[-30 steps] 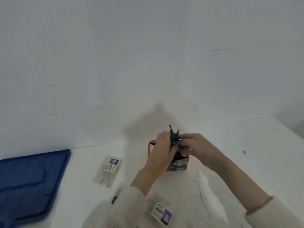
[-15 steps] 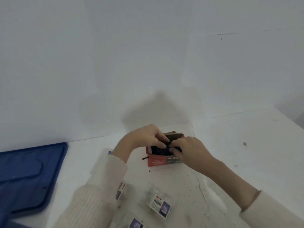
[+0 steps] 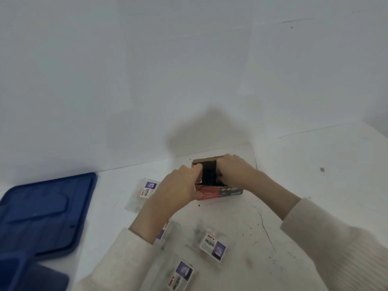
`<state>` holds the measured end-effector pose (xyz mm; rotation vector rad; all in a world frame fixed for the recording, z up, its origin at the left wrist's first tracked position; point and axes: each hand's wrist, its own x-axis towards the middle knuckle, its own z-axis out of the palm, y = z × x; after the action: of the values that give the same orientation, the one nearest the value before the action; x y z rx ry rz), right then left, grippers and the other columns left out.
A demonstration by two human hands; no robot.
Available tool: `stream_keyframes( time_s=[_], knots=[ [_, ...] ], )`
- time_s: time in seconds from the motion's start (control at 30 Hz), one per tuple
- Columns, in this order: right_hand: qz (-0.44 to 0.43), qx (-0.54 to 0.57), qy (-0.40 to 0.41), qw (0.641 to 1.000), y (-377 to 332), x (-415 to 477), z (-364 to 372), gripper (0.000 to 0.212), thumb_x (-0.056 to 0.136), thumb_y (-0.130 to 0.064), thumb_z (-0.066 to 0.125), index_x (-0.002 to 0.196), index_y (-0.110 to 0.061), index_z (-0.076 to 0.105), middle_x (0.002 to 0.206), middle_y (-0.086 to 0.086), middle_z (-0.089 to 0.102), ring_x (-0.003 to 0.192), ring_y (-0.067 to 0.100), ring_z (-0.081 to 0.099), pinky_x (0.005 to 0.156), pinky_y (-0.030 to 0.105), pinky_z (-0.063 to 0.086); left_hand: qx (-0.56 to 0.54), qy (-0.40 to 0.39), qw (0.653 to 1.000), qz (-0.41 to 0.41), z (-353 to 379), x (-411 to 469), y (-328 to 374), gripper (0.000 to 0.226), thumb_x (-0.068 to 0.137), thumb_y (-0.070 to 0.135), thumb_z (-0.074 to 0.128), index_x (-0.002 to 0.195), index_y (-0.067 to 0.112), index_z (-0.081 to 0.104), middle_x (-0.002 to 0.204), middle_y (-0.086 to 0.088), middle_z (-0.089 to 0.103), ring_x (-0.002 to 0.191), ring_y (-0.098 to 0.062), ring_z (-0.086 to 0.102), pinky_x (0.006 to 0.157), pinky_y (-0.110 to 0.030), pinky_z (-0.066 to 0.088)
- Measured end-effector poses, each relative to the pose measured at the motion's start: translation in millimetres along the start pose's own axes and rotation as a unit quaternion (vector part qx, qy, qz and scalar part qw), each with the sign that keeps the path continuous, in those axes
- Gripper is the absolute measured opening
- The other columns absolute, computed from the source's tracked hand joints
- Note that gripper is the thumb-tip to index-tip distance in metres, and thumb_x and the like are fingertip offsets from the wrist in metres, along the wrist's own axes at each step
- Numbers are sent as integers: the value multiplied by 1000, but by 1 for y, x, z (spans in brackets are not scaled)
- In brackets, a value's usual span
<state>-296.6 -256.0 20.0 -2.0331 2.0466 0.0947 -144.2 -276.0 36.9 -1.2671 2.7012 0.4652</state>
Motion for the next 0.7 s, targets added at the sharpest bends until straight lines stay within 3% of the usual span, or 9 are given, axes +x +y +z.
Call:
stream_keyframes(
  time_s=[0.1, 0.2, 0.33, 0.43, 0.53, 0.6, 0.7],
  knots=[
    [0, 14, 7, 1000, 2, -3, 2, 17, 88, -7, 52, 101, -5, 63, 89, 12, 55, 73, 19, 47, 65, 25, 40, -20, 17, 1000, -2, 2, -1, 2, 19, 86, 11, 56, 104, 12, 50, 97, -12, 63, 76, -22, 64, 70, -34, 55],
    [-4, 18, 12, 1000, 2, -3, 3, 17, 88, -6, 52, 100, -4, 64, 93, 13, 62, 71, 19, 47, 60, 25, 40, -99, 21, 995, -25, -18, -1, 4, 9, 85, 4, 60, 91, 10, 63, 86, -10, 70, 71, -18, 70, 72, -30, 57],
    [-5, 30, -5, 1000, 3, -6, 2, 16, 89, -5, 49, 97, -4, 64, 73, 4, 44, 59, 16, 41, 47, 21, 31, -204, 61, 977, -28, -28, 17, 18, 4, 81, 4, 67, 84, 3, 70, 80, -9, 70, 69, -20, 66, 65, -22, 54],
    [-15, 77, -13, 997, 10, -11, 1, 19, 85, 0, 46, 91, -2, 63, 84, 11, 59, 66, 20, 50, 59, 29, 44, -111, 26, 993, -28, -5, 37, 26, 9, 83, 2, 60, 81, 3, 68, 70, -5, 56, 67, -21, 54, 51, -17, 37],
    [-31, 118, 16, 992, 18, -22, -6, 31, 82, 3, 43, 92, -7, 71, 89, 14, 66, 72, 26, 59, 66, 33, 50, -30, 20, 999, -12, 5, 50, 29, 15, 84, -1, 51, 83, 2, 66, 61, 0, 42, 65, -25, 51, 53, -23, 38],
    [-40, 165, 84, 982, 23, -29, -13, 39, 79, 5, 43, 96, -11, 75, 90, 11, 70, 76, 24, 61, 68, 27, 51, 9, 19, 1000, -4, 4, 52, 34, 18, 85, -1, 49, 90, 0, 65, 70, -6, 49, 74, -31, 58, 59, -29, 41],
    [-9, 263, 189, 946, 29, -34, -16, 34, 80, 7, 47, 93, -8, 75, 95, 4, 70, 78, 13, 58, 67, 8, 42, 54, 9, 998, 5, 6, 49, 44, 21, 88, -1, 48, 103, 1, 62, 97, -15, 60, 89, -32, 63, 67, -32, 46]
  ],
)
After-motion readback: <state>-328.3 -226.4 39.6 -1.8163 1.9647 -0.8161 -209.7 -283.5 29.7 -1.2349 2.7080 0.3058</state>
